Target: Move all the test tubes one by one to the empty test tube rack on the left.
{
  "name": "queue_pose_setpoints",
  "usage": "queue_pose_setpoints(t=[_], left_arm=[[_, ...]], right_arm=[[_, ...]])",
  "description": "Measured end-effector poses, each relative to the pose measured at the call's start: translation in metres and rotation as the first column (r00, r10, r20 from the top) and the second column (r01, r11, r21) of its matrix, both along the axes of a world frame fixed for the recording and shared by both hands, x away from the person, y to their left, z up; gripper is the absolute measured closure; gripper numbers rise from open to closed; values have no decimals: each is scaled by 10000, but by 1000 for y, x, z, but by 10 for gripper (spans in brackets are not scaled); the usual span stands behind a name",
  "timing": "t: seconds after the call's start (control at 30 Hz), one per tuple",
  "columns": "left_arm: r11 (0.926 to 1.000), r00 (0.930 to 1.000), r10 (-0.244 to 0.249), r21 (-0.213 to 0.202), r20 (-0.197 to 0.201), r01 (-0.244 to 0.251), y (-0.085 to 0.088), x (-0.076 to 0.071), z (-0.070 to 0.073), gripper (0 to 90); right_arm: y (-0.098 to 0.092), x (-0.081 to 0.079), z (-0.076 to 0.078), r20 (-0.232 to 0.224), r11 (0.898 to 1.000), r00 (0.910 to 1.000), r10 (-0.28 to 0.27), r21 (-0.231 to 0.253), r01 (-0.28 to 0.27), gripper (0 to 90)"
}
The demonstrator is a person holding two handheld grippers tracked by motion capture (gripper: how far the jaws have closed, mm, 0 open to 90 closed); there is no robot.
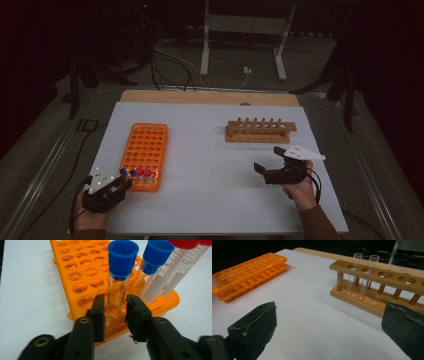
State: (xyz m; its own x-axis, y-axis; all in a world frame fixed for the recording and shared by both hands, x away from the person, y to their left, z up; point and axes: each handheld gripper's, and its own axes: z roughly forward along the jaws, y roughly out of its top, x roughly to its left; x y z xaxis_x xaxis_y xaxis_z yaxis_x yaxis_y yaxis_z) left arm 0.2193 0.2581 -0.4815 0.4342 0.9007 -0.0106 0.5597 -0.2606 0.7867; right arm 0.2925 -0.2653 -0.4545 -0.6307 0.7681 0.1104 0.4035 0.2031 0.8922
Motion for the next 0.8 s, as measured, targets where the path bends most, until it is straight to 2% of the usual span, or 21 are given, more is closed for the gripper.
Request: queue_pose_setpoints(t=[0.1,0.23,0.3,0.43,0.63,0.8], left_arm=[[9999,9999,-11,-153,132,13,2,-3,4,624],[9992,9992,-194,-339,359,207,5,-8,9,485],[9977,9981,-270,-605,546,303,7,-11,13,434],[9887,9946,-466,-1375,924,591,10,-14,18,337],[9790,9870,-508,-1877,1528,794,4,-10,30,208],[9677,9848,-475,-2369,1668,868,-3,2,40,165]], right_arm=[[0,0,0,10,10000,10000,5,-17,-5,4],[0,1,0,-2,10000,10000,20,-19,-20,4],[0,1,0,-2,10000,10000,26,1,-26,4],[0,1,0,1,10000,10000,25,12,-25,4],[3,3,2,0,10000,10000,73,44,-73,4],[5,6,6,74,9999,9999,83,138,-84,4]])
